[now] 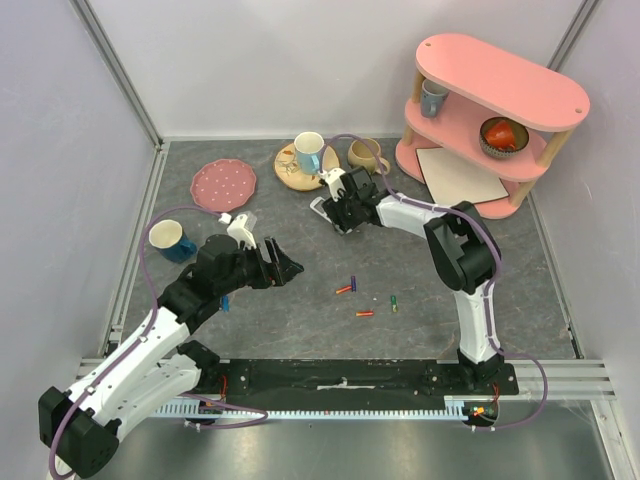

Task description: Load the batteries into the remote control

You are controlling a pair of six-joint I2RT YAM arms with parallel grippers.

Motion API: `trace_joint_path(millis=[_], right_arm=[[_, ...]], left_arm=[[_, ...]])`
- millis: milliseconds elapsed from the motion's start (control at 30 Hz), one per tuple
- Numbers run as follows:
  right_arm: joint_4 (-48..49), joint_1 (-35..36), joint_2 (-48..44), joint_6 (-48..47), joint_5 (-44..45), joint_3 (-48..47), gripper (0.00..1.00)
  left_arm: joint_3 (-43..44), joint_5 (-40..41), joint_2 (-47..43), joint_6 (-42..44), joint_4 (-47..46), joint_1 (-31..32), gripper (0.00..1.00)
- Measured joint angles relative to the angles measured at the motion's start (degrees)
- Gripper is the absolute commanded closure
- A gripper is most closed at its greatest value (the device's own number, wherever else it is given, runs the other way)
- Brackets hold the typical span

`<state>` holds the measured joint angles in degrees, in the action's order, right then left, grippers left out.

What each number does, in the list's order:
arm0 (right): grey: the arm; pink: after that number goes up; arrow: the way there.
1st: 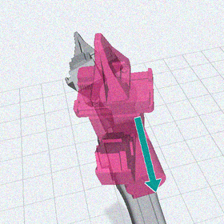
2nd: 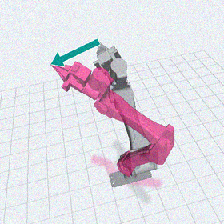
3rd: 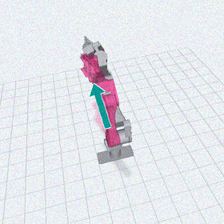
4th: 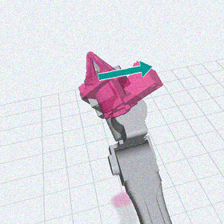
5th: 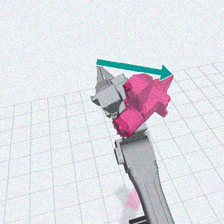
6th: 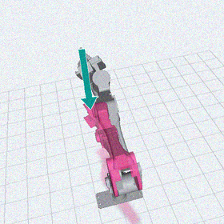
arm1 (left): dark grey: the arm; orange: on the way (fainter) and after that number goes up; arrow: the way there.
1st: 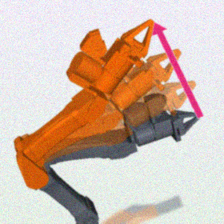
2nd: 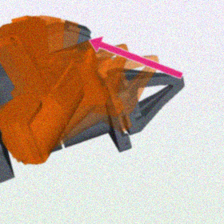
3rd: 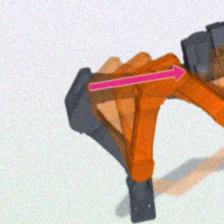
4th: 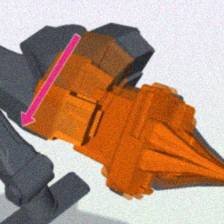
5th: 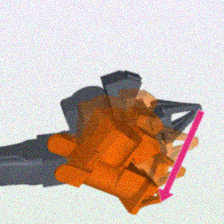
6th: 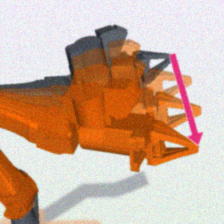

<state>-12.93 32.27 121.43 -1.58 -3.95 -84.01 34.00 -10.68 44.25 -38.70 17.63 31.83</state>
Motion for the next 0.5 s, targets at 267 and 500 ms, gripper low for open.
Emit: trace_joint_path(millis=[267, 500], right_arm=[[4.3, 0.0, -5.6, 5.9, 0.5, 9.1, 0.65], [5.1, 1.7, -13.2, 16.2, 5.1, 18.7, 0.65]], left_arm=[[0.0, 0.0, -0.3, 0.0, 0.0, 0.0, 0.16], [0.0, 0.4, -1.0, -0.6, 0.0, 0.0, 0.17]])
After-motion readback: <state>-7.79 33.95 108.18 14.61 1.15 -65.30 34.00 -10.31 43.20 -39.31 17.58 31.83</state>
